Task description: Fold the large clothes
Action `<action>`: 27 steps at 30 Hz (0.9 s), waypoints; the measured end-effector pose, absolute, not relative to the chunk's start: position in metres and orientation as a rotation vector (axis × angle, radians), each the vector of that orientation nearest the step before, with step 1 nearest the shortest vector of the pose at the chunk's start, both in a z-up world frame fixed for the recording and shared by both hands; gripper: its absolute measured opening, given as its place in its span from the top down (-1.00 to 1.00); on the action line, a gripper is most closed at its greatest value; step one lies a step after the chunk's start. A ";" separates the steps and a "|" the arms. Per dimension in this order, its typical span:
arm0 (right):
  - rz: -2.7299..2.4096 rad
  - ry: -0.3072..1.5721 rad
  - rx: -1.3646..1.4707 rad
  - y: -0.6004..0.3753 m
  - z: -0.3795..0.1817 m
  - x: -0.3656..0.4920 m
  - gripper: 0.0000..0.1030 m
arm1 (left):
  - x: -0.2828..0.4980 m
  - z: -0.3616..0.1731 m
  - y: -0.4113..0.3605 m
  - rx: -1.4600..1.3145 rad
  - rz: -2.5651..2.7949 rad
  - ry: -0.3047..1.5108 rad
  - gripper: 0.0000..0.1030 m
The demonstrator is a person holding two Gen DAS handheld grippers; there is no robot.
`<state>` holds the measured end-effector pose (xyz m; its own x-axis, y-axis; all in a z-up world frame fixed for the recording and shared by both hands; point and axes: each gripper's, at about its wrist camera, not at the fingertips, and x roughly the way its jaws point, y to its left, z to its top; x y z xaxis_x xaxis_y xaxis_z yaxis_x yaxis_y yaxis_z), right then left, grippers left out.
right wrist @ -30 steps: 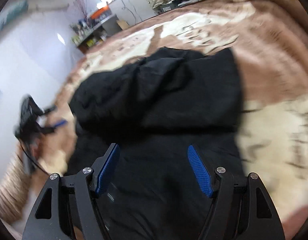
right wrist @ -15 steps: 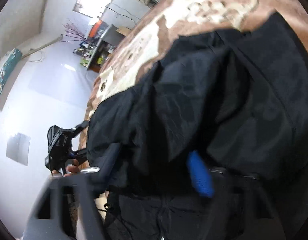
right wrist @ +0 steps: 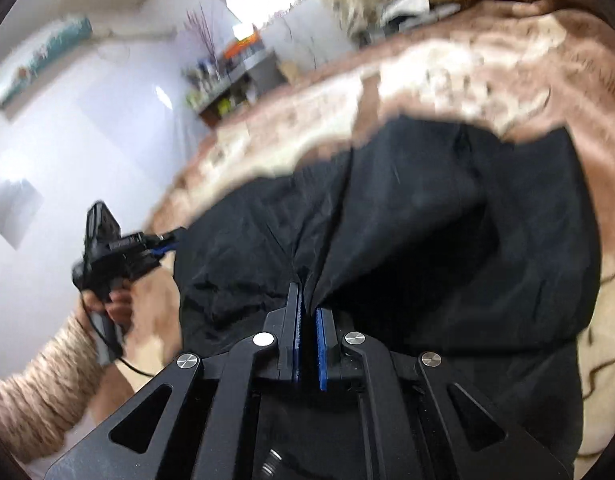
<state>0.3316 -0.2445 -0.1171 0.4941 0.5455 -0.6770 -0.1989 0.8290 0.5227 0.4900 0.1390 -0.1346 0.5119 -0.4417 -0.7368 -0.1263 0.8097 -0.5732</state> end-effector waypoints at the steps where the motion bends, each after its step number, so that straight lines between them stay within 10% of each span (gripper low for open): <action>1: 0.452 0.968 0.398 -0.244 -0.123 0.334 0.89 | 0.486 -0.142 0.144 -0.646 -0.198 1.044 0.78; 7: 0.387 1.044 0.359 -0.236 -0.132 0.350 0.64 | 0.477 -0.115 0.129 -0.549 -0.215 1.031 0.77; 12: 0.300 0.898 0.202 -0.246 -0.085 0.335 0.45 | 0.467 -0.059 0.100 -0.405 -0.282 0.908 -0.44; 27: 0.255 0.898 -0.074 -0.220 -0.115 0.370 0.13 | 0.479 -0.105 0.012 -0.061 -0.304 1.084 -0.49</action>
<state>0.3695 -0.2200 -0.1146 0.5950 0.1886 -0.7812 -0.2503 0.9672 0.0429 0.4791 0.0118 -0.1051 0.4308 -0.2734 -0.8600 0.2139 0.9568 -0.1970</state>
